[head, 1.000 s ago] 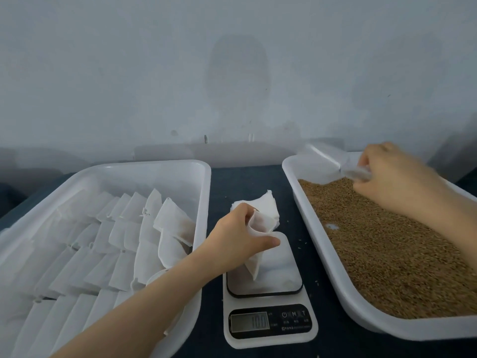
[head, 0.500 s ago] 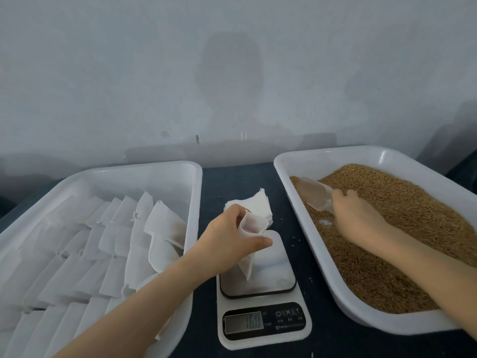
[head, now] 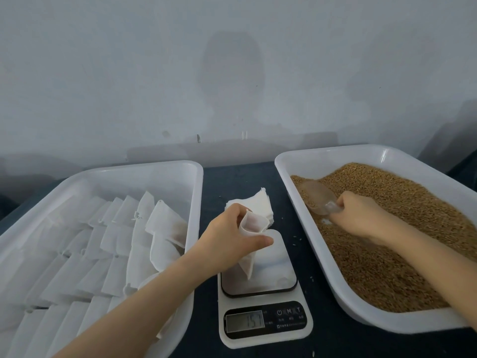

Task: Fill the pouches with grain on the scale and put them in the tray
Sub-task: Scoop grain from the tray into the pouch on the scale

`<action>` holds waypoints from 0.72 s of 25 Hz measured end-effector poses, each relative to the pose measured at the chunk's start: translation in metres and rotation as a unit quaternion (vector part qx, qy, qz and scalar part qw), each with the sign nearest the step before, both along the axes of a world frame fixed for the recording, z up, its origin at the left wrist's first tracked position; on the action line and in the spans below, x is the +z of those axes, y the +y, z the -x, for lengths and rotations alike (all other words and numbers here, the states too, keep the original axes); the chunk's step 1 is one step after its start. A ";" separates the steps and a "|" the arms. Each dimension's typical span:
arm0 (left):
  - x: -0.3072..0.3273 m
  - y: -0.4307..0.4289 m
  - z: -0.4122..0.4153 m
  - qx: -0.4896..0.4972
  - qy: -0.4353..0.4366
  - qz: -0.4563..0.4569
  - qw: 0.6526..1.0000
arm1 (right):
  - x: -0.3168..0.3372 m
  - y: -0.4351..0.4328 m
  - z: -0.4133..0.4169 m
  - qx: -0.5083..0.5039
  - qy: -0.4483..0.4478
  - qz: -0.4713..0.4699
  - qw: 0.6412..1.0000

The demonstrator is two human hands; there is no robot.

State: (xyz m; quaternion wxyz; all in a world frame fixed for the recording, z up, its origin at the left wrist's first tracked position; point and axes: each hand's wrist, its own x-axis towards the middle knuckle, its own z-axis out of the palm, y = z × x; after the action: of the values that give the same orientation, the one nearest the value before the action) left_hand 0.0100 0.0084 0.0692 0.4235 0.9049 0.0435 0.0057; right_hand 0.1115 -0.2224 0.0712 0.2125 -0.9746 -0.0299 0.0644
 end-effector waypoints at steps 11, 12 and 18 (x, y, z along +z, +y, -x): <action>0.000 0.000 0.000 -0.002 0.000 0.000 1.000 | 0.004 -0.012 -0.005 0.010 -0.037 0.023 0.999; 0.000 0.000 0.000 -0.002 0.001 0.002 1.000 | 0.004 -0.013 -0.005 0.010 -0.035 0.016 0.999; 0.000 0.001 0.001 -0.004 -0.001 0.006 1.000 | 0.005 -0.012 -0.003 -0.019 -0.027 -0.092 0.995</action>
State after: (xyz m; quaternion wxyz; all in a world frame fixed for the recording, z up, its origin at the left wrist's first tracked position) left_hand 0.0093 0.0090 0.0688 0.4292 0.9023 0.0392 0.0049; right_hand 0.1143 -0.2349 0.0760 0.3019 -0.9526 -0.0227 0.0308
